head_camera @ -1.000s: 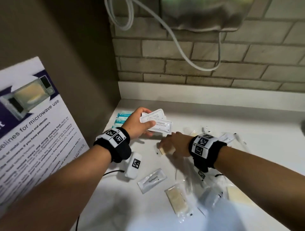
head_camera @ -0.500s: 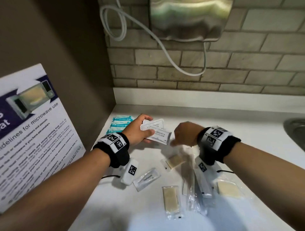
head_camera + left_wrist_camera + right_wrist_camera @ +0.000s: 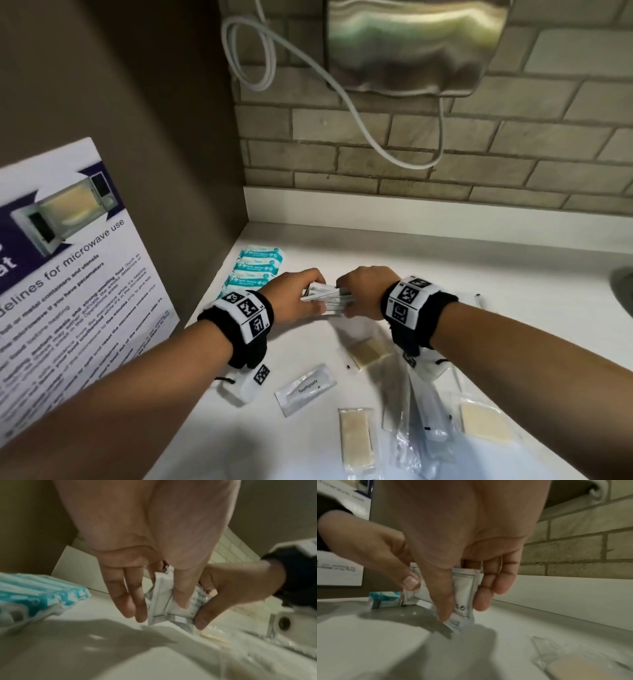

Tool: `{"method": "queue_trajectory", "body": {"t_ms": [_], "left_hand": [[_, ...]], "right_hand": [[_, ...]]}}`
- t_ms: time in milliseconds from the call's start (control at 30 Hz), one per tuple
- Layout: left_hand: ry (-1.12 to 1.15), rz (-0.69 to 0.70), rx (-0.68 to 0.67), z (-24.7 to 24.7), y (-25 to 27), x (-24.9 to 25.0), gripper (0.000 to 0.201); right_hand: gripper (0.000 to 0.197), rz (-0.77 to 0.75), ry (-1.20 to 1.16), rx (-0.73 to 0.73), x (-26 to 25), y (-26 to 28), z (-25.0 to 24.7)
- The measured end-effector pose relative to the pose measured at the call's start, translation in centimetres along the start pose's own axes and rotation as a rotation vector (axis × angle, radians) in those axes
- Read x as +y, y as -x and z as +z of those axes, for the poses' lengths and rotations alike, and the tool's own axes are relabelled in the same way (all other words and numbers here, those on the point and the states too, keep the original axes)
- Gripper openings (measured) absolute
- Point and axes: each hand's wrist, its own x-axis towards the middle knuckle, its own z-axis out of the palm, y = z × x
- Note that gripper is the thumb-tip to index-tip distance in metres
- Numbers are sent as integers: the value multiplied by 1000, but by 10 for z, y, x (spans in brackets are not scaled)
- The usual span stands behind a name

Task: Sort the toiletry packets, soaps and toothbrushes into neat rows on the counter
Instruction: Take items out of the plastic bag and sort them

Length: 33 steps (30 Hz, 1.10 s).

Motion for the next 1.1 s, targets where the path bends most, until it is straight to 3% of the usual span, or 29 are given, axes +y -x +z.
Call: {"method": "queue_trajectory", "body": {"t_ms": [100,167,400,633,767,900,1100], "left_hand": [[-342,-28,-60,4,-1,3,25],[-448,-39,-110,8,-4,6,26],[-414,-102,-177,23,-10,10,39],[-422,-119,-118,24,-12,14,27],[-547,-90,-160,25,-17,17,30],[-587,-152,-283,35,-15,22,31],[-465,-144,-190,30,-25,24,32]], "right_hand": [[23,-4,50,-53,-5,-10,11],[27,-2,56,-78,-7,-15,16],[53,3,-67,-83,-12,-26,34],[29,3,-19,-27,-5,-27,33],[32,54,-23,-82,-5,-25,40],[38,104,-91,-127,-9,-25,45],[39,102,-243,-104,1,-27,38]]}}
